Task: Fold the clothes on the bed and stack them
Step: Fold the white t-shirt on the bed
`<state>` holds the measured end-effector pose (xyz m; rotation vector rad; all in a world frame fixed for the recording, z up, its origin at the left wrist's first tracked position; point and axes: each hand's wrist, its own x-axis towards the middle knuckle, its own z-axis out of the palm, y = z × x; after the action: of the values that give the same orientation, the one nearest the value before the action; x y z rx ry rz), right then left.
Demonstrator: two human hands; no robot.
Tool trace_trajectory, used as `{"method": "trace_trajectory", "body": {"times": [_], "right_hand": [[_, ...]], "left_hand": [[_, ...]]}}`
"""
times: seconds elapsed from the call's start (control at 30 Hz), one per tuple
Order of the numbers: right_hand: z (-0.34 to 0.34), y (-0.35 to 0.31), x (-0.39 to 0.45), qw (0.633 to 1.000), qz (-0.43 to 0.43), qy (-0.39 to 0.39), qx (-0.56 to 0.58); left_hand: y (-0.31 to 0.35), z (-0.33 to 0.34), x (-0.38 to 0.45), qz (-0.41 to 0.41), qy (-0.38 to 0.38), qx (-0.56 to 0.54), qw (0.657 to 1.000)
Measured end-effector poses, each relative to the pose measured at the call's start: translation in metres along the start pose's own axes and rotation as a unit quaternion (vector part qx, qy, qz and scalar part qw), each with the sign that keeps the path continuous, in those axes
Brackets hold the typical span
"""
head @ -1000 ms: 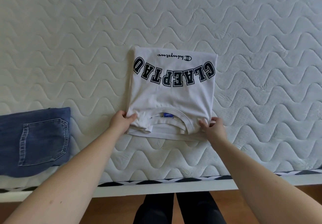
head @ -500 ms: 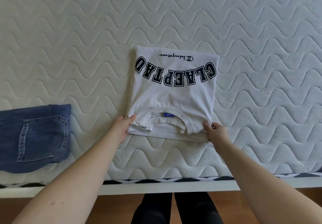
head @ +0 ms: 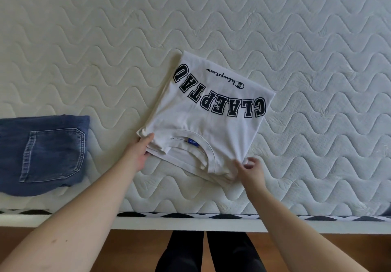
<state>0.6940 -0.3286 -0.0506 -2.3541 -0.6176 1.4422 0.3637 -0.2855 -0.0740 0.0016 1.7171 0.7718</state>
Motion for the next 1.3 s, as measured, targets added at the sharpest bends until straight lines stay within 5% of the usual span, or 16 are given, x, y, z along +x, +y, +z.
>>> {"method": "trace_trajectory", "body": {"times": [0.17,0.37,0.63,0.73,0.83,0.97,1.1,1.2,1.3], "right_hand": [[-0.028,-0.054,0.034,0.971,-0.186,0.116,-0.090],[-0.029,-0.150,0.098,0.897,-0.308,0.079,-0.306],[-0.016,-0.221,0.155,0.858,-0.234,-0.042,-0.455],[-0.025,-0.229,0.160,0.835,-0.224,-0.082,-0.497],[-0.033,-0.224,0.152,0.817,-0.247,-0.101,-0.512],[-0.040,-0.194,0.130,0.857,-0.226,-0.152,-0.438],[-0.040,-0.149,0.114,0.894,-0.114,-0.247,-0.356],[-0.037,-0.138,0.114,0.897,-0.119,-0.216,-0.366],[-0.031,-0.152,0.120,0.945,-0.154,-0.152,-0.247]], "left_hand": [[-0.015,0.006,-0.007,-0.035,-0.019,-0.070,0.997],[-0.011,0.015,-0.013,-0.085,-0.039,-0.088,0.992],[-0.020,0.028,0.001,-0.062,-0.010,-0.043,0.997],[-0.014,0.030,0.010,-0.005,0.094,0.060,0.994],[0.006,0.020,0.023,0.086,0.108,0.125,0.982],[0.057,0.014,0.040,0.142,0.130,0.145,0.971],[0.093,0.026,0.050,0.167,0.108,0.081,0.977],[0.086,0.031,0.046,0.091,0.060,0.031,0.994],[0.070,0.029,0.034,0.029,0.042,0.078,0.996]]}}
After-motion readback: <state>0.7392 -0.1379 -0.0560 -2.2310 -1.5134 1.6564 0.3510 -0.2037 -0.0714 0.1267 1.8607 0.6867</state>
